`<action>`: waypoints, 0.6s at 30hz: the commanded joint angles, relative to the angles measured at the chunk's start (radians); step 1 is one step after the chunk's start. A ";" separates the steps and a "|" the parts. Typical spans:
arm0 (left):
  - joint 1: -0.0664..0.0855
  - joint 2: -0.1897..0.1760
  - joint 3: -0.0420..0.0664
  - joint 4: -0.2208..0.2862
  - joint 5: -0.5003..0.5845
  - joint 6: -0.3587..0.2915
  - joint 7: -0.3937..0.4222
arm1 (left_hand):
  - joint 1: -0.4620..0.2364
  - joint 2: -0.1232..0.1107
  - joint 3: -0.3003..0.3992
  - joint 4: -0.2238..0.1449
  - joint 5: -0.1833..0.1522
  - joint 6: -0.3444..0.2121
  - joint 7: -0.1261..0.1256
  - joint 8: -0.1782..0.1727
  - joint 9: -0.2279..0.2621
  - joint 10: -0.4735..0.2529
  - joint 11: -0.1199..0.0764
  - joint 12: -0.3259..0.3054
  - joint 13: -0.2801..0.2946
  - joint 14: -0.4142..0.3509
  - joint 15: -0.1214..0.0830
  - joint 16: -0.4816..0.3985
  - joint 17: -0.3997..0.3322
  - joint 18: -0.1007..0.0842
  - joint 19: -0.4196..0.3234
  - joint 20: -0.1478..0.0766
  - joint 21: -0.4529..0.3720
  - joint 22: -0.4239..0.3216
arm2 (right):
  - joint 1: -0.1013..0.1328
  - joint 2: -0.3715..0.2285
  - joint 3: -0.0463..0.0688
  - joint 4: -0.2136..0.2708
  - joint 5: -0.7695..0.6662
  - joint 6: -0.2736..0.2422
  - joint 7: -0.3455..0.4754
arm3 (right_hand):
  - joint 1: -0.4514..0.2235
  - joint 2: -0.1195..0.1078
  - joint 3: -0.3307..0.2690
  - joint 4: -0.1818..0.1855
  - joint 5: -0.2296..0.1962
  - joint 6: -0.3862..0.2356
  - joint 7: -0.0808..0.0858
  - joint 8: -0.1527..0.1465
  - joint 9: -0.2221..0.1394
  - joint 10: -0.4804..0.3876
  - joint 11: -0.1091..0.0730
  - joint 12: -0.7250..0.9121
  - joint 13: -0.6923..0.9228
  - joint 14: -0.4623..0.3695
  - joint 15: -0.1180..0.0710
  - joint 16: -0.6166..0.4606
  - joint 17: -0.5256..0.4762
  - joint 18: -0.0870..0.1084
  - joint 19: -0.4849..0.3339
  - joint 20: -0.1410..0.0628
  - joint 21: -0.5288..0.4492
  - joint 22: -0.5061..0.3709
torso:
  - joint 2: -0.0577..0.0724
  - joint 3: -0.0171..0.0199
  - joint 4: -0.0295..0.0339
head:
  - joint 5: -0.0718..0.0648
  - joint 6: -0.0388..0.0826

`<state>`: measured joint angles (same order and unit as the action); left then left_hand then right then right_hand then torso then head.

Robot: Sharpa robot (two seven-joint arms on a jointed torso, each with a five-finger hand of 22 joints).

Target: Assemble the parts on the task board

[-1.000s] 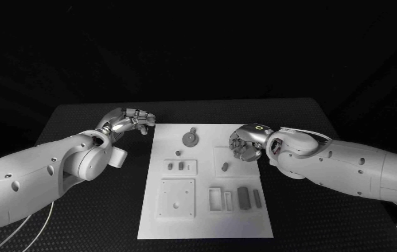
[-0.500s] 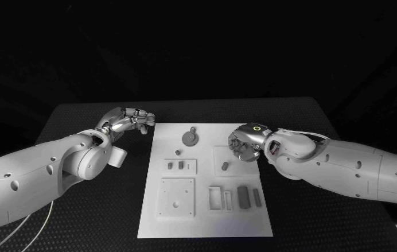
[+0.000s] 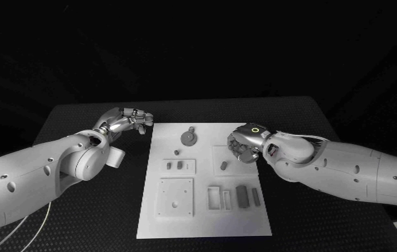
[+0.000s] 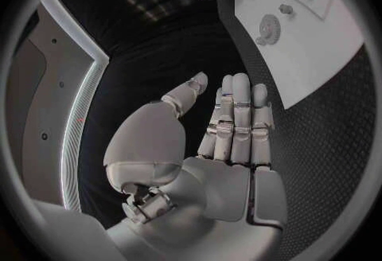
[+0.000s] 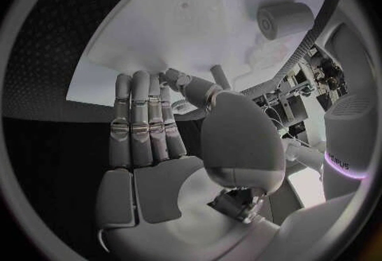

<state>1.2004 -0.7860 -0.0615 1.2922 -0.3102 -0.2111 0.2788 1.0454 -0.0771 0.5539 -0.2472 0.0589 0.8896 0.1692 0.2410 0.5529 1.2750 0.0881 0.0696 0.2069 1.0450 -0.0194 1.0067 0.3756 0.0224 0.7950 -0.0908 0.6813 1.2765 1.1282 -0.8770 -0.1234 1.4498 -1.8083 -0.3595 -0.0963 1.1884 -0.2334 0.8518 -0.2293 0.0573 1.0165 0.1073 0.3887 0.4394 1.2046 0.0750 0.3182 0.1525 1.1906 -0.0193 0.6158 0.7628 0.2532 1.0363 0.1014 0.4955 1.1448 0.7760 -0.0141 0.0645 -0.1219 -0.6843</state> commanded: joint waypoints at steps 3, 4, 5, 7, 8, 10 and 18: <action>0.000 -0.001 0.001 0.002 0.007 0.010 0.007 | -0.006 -0.004 -0.006 -0.001 -0.003 -0.007 -0.002 0.005 -0.001 -0.010 0.000 0.002 0.002 0.007 0.001 -0.004 0.001 -0.007 0.007 -0.026 -0.004 -0.001 | -0.027 -0.004 -0.013 0.006 -0.050 -0.009 -0.017 | 0.023 0.004 0.017 -0.011 -0.006 0.022 -0.005 0.011 0.004 0.013 0.000 -0.024 0.010 0.004 -0.001 0.009 0.021 0.009 0.013 -0.004 0.005 0.002 | 0.000 -0.0009 0.0011 | -0.002 -0.001; 0.000 -0.001 0.001 0.002 0.007 0.009 0.007 | -0.006 -0.004 -0.006 -0.001 -0.003 -0.007 -0.002 0.005 -0.002 -0.010 0.000 0.002 0.002 0.007 0.001 -0.004 0.001 -0.007 0.007 -0.026 -0.004 -0.001 | -0.029 -0.004 -0.013 0.007 -0.050 -0.015 -0.016 | 0.026 0.003 0.020 -0.012 -0.007 0.025 -0.006 0.013 0.005 0.017 -0.001 -0.026 0.012 0.006 -0.002 0.011 0.027 0.009 0.017 -0.005 0.007 0.003 | 0.000 -0.0006 0.0008 | -0.002 -0.002; 0.000 -0.001 0.001 0.002 0.007 0.009 0.007 | -0.006 -0.004 -0.006 -0.001 -0.003 -0.008 -0.002 0.005 -0.002 -0.010 0.000 0.002 0.002 0.007 0.001 -0.004 0.001 -0.007 0.007 -0.026 -0.004 -0.001 | -0.031 -0.005 -0.013 0.008 -0.050 -0.024 -0.017 | 0.027 0.002 0.022 -0.011 -0.008 0.028 -0.008 0.014 0.006 0.022 -0.003 -0.028 0.015 0.008 -0.004 0.013 0.032 0.009 0.020 -0.007 0.010 0.005 | 0.000 -0.0006 0.0009 | -0.002 -0.002; -0.001 -0.001 0.001 0.002 0.007 0.006 0.007 | -0.006 -0.005 -0.006 -0.001 -0.003 -0.008 -0.002 0.005 -0.002 -0.010 0.000 0.002 0.002 0.007 0.001 -0.005 0.001 -0.007 0.008 -0.026 -0.004 -0.001 | -0.035 -0.005 -0.013 0.010 -0.049 -0.033 -0.018 | 0.029 0.002 0.024 -0.010 -0.008 0.034 -0.010 0.017 0.008 0.031 -0.006 -0.031 0.019 0.013 -0.007 0.018 0.041 0.009 0.028 -0.010 0.014 0.007 | 0.000 0.0000 0.0004 | -0.001 -0.002; -0.001 -0.001 0.001 0.002 0.007 0.006 0.007 | -0.006 -0.005 -0.006 -0.002 -0.003 -0.008 -0.002 0.005 -0.002 -0.010 0.000 0.002 0.002 0.007 0.001 -0.005 0.001 -0.007 0.008 -0.026 -0.004 -0.001 | -0.036 -0.005 -0.013 0.011 -0.050 -0.036 -0.020 | 0.031 0.001 0.026 -0.010 -0.008 0.038 -0.012 0.018 0.008 0.037 -0.008 -0.032 0.021 0.016 -0.009 0.021 0.046 0.009 0.032 -0.012 0.018 0.009 | 0.000 0.0000 0.0007 | -0.001 -0.003; -0.001 -0.001 0.001 0.002 0.007 0.006 0.007 | -0.006 -0.005 -0.007 -0.002 -0.003 -0.009 -0.002 0.005 -0.002 -0.010 0.000 0.002 0.002 0.007 0.001 -0.005 0.001 -0.007 0.008 -0.026 -0.004 -0.001 | -0.038 -0.005 -0.013 0.012 -0.050 -0.048 -0.021 | 0.033 0.001 0.028 -0.009 -0.008 0.043 -0.014 0.020 0.010 0.045 -0.010 -0.035 0.025 0.020 -0.012 0.025 0.055 0.009 0.039 -0.016 0.023 0.012 | 0.000 -0.0004 0.0013 | -0.001 -0.002; -0.001 0.000 0.001 0.000 0.007 0.005 0.005 | -0.007 -0.005 -0.008 -0.002 -0.003 -0.011 -0.001 0.004 -0.003 -0.011 0.000 0.002 0.002 0.009 0.001 -0.005 0.002 -0.007 0.009 -0.026 -0.005 -0.001 | -0.038 -0.003 -0.013 0.014 -0.026 -0.052 -0.016 | 0.026 -0.005 0.034 -0.005 -0.006 0.056 -0.018 0.022 0.011 0.066 -0.017 -0.046 0.037 0.031 -0.019 0.032 0.079 0.009 0.051 -0.023 0.035 0.021 | 0.000 -0.0016 0.0029 | -0.004 0.001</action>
<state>1.1994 -0.7872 -0.0615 1.2912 -0.3099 -0.2118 0.2779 1.0455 -0.0772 0.5511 -0.2500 0.0589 0.8860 0.1659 0.2410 0.5520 1.2685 0.0878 0.0696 0.2076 1.0451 -0.0193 1.0067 0.3767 0.0220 0.7950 -0.0908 0.6813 1.2765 1.1030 -0.8830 -0.1273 1.4572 -1.8416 -0.4487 -0.1320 1.2138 -0.2343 0.8822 -0.2344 0.0503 1.0641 0.0875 0.4066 0.4500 1.2637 0.0586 0.2769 0.1883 1.2172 -0.0352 0.6410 0.8402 0.2480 1.0811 0.0783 0.5260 1.1638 0.7758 -0.0151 0.0666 -0.1252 -0.6847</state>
